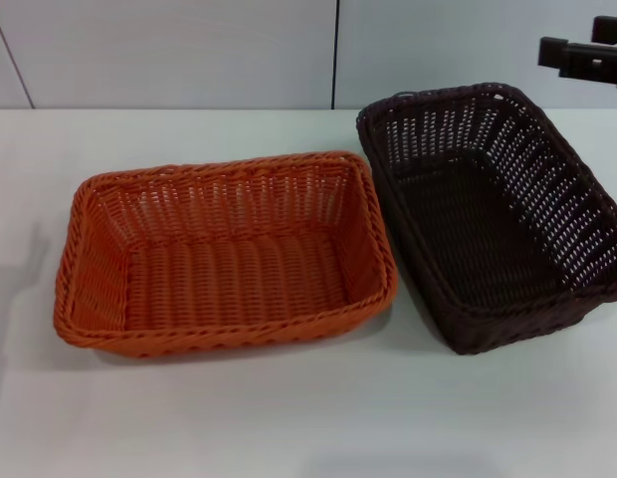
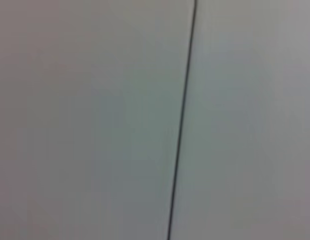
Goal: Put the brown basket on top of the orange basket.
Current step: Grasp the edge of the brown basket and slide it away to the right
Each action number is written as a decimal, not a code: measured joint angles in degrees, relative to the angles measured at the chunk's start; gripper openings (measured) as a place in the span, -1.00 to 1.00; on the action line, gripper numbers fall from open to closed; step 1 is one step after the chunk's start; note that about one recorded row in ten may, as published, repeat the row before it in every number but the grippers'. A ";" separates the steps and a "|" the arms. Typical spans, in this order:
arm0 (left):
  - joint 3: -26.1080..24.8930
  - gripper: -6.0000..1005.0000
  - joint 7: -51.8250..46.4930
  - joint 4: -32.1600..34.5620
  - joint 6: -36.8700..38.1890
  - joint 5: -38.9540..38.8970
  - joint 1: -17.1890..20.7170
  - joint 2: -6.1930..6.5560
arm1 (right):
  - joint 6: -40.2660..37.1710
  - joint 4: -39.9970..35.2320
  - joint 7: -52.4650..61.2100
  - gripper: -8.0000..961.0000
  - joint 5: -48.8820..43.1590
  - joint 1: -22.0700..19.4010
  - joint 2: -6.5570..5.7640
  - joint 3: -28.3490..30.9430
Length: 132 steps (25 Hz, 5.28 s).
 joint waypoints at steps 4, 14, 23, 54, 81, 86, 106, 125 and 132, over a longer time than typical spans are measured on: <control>0.38 0.55 -0.35 -0.07 0.43 0.14 -0.10 0.01 | 0.00 -0.62 -0.01 0.72 0.01 0.01 0.00 -0.09; 0.36 0.55 -1.35 3.42 -1.17 0.47 -0.85 0.15 | -0.12 -1.21 -5.69 0.72 -1.96 -0.14 -0.03 -3.01; -0.96 0.55 -1.67 4.79 -1.54 0.32 -0.32 0.09 | -12.18 -2.38 -16.19 0.72 -6.10 3.22 -0.73 -5.41; -1.54 0.55 -1.62 5.47 -3.02 0.13 -0.14 -0.20 | -37.21 -12.57 -23.61 0.72 -20.01 7.00 -0.89 -2.40; -1.91 0.55 -1.62 5.43 -2.99 -2.06 -0.27 -0.11 | -32.95 -1.49 -24.93 0.72 -26.93 8.90 -0.50 -8.23; -1.91 0.55 -1.64 5.56 -3.02 -2.06 -0.07 -0.10 | -31.52 1.14 -24.93 0.72 -27.36 8.86 -0.49 -8.86; -1.91 0.55 -1.68 5.72 -3.02 -2.02 0.06 -0.10 | -23.76 8.69 -25.40 0.72 -31.52 10.64 -0.67 -12.79; -1.90 0.55 -1.68 5.59 -3.08 -2.03 -0.26 -0.11 | -18.02 13.39 -26.75 0.33 -33.75 11.61 -0.33 -18.24; -1.91 0.55 -1.68 5.77 -3.11 -2.03 -0.27 -0.11 | -18.00 13.44 -26.76 0.03 -34.01 11.96 -0.32 -18.79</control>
